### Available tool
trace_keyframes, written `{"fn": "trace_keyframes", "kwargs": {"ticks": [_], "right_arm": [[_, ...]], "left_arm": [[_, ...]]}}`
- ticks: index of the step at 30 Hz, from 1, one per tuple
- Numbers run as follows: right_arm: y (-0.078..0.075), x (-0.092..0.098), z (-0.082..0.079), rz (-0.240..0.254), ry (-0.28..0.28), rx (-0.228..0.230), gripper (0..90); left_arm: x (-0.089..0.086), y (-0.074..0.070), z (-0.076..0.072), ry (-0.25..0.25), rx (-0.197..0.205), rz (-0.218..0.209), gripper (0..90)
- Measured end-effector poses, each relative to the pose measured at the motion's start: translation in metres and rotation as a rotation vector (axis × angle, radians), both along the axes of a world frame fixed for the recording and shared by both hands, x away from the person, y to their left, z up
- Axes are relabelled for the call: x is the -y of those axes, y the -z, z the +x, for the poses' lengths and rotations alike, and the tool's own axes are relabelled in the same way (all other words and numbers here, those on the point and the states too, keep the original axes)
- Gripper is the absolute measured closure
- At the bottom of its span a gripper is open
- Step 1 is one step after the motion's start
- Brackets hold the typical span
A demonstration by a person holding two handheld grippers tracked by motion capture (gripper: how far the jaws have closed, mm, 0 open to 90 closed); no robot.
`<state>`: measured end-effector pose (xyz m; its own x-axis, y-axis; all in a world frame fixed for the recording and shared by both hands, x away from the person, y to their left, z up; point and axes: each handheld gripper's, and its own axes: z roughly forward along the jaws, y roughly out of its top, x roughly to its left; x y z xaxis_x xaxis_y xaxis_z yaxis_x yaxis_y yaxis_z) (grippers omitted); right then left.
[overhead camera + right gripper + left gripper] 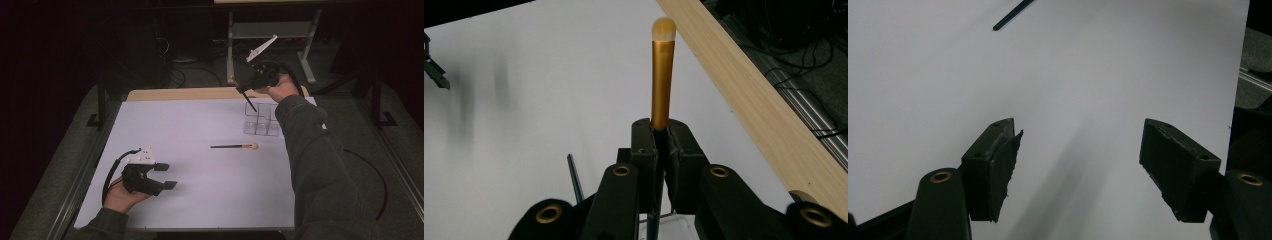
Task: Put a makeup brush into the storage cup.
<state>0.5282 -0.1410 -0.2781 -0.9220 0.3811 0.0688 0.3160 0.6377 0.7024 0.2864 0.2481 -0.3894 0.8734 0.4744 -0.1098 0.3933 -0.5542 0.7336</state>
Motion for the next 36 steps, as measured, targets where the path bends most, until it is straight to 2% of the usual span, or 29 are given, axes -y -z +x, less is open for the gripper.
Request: {"fn": "trace_keyframes", "kwargs": {"ticks": [1, 2, 10, 14, 28, 36], "right_arm": [[0.002, 0.0, 0.002, -0.008, -0.006, 0.013, 82.4], [0.003, 0.0, 0.003, -0.01, 0.001, 0.002, 82.4], [0.008, 0.002, 0.007, -0.012, 0.022, 0.002, 82.4], [0.013, 0.002, 0.008, -0.021, 0.038, -0.006, 82.4], [0.017, 0.001, 0.008, -0.008, 0.049, 0.003, 82.4], [0.021, 0.005, 0.006, -0.005, 0.057, -0.008, 82.4]], "left_arm": [[-0.001, 0.0, 0.0, 0.001, 0.002, 0.004, 30.4], [-0.001, 0.0, 0.0, 0.0, 0.002, 0.003, 30.5], [0.0, 0.001, 0.0, 0.007, -0.003, 0.006, 30.2], [-0.002, -0.001, -0.001, -0.01, -0.001, -0.01, 29.5], [-0.003, -0.002, -0.002, -0.011, 0.002, -0.018, 29.8], [-0.002, 0.0, -0.002, -0.008, -0.003, -0.019, 29.7]]}}
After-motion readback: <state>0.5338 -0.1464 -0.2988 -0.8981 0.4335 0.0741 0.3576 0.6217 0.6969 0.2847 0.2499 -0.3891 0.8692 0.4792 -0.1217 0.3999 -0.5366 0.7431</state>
